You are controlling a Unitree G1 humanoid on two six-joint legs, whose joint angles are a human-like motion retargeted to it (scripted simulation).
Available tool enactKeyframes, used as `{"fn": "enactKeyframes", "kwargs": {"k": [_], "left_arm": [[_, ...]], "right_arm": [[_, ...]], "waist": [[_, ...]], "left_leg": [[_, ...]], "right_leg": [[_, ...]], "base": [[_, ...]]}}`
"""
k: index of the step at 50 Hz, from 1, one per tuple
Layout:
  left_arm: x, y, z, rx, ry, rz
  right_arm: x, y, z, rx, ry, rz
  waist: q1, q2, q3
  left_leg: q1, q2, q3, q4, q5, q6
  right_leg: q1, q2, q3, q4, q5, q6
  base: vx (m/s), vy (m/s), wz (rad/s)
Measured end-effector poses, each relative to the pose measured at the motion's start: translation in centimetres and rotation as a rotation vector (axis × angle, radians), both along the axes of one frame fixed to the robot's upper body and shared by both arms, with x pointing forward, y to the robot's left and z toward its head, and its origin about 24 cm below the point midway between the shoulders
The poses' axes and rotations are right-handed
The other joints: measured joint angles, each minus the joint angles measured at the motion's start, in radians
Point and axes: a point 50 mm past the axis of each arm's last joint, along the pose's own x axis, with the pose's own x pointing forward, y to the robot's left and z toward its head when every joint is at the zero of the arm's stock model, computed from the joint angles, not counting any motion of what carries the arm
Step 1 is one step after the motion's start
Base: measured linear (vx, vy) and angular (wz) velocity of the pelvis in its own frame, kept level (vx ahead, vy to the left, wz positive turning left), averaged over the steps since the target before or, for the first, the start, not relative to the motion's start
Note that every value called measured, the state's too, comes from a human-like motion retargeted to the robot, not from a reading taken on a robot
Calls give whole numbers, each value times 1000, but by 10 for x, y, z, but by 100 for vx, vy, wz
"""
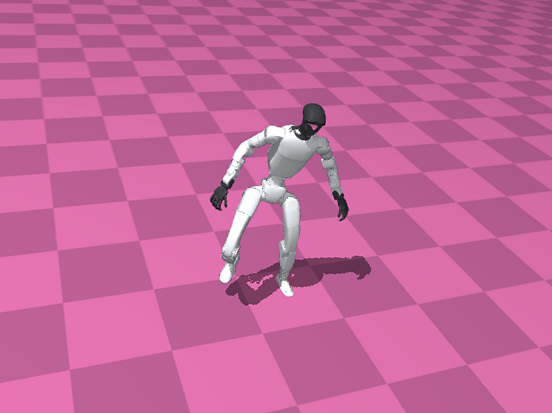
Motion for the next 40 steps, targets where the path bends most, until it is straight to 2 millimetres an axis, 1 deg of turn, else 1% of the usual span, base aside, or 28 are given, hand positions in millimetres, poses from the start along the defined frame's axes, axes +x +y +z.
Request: {"fn": "enactKeyframes", "kwargs": {"k": [2,5,9,12,15,16,18,20,22,25,28,29,30,32,33,35,36,37,38,40], "left_arm": [[7,6,9,33,-48,8],[12,17,23,89,-113,48],[7,32,35,137,-152,121],[-1,40,39,154,-145,167],[-8,43,38,150,-129,193],[-8,43,38,144,-125,193],[-8,41,37,130,-117,183],[-6,39,35,113,-118,165],[-2,35,34,100,-128,145],[2,30,33,80,-159,127],[-2,27,31,76,-180,128],[-5,27,30,77,-180,135],[-9,27,29,78,-178,145],[-17,27,26,82,-171,176],[-22,27,24,85,-163,192],[-32,24,15,90,-135,220],[-39,20,9,89,-108,226],[-45,15,2,84,-82,228],[-50,9,-4,75,-59,224],[-56,-2,-14,72,5,174]], "right_arm": [[-6,1,-1,4,18,18],[-13,1,-3,-3,48,33],[-17,-2,-5,-11,80,48],[-18,-4,-4,-13,88,43],[-19,-7,-4,-17,88,31],[-21,-8,-4,-16,90,25],[-24,-9,-4,-11,99,11],[-31,-9,-5,-2,117,-3],[-38,-10,-6,5,135,-28],[-48,-12,-7,9,161,-57],[-53,-16,-6,5,183,-66],[-53,-18,-6,-2,184,-64],[-52,-20,-5,-10,184,-60],[-41,-26,0,-49,151,-43],[-35,-29,2,-74,125,-33],[-19,-35,9,-134,62,-11],[-13,-38,12,-160,36,6],[-8,-41,17,-189,10,20],[-2,-47,22,-222,-17,30],[9,-52,30,-248,-71,30]], "waist": [[-15,28,1],[-25,81,-2],[-17,150,-22],[-8,179,-35],[-16,181,-38],[-21,178,-37],[-28,166,-36],[-30,147,-33],[-27,120,-24],[-13,62,-8],[17,-6,-21],[30,-26,-27],[45,-44,-34],[79,-51,-44],[93,-45,-48],[112,-19,-42],[119,-7,-36],[123,-5,-26],[120,-21,-10],[116,-65,2]], "left_leg": [[-16,60,-22,0,17,-24],[-58,170,-59,18,40,-67],[-117,321,-96,33,71,-121],[-140,403,-109,19,99,-141],[-144,439,-125,-13,126,-143],[-139,442,-131,-30,134,-145],[-125,444,-142,-64,149,-150],[-109,433,-155,-87,158,-146],[-90,404,-167,-88,154,-146],[-63,334,-180,-53,128,-149],[-68,263,-177,0,101,-152],[-71,245,-170,18,95,-149],[-73,230,-160,35,92,-145],[-68,238,-131,47,109,-140],[-65,252,-118,48,131,-143],[-51,291,-98,44,209,-159],[-44,300,-93,52,264,-170],[-43,289,-91,68,315,-178],[-52,236,-92,97,358,-178],[-120,112,-111,197,385,-178]], "right_leg": [[-107,-8,38,194,-39,0],[-247,25,89,416,-62,2],[-392,65,119,604,-47,-11],[-455,65,145,669,-27,-46],[-439,16,172,633,-6,-80],[-413,5,180,587,8,-77],[-343,-4,199,460,50,-54],[-237,7,224,269,121,4],[-88,7,241,12,195,48],[177,-34,237,-453,255,92],[382,-12,342,-918,349,170],[421,-13,366,-1010,357,177],[449,-20,378,-1078,352,174],[479,-43,273,-1111,217,133],[491,-47,218,-1113,130,125],[497,-32,184,-1080,3,132],[476,-25,206,-1025,-23,140],[457,-34,229,-976,-43,151],[441,-74,253,-936,-51,167],[424,-143,276,-931,-43,185]], "base": [[-3,-14,15],[-2,-20,-3],[-1,-25,-36],[1,-28,-36],[5,-29,10],[8,-32,40],[9,-35,53],[11,-37,65],[13,-40,74],[15,-47,60],[13,-61,9],[10,-70,-28],[8,-71,-53],[6,-73,-74],[5,-75,-73],[5,-76,-63],[6,-70,-51],[6,-61,-33],[3,-53,-15],[-3,-47,7]]}}
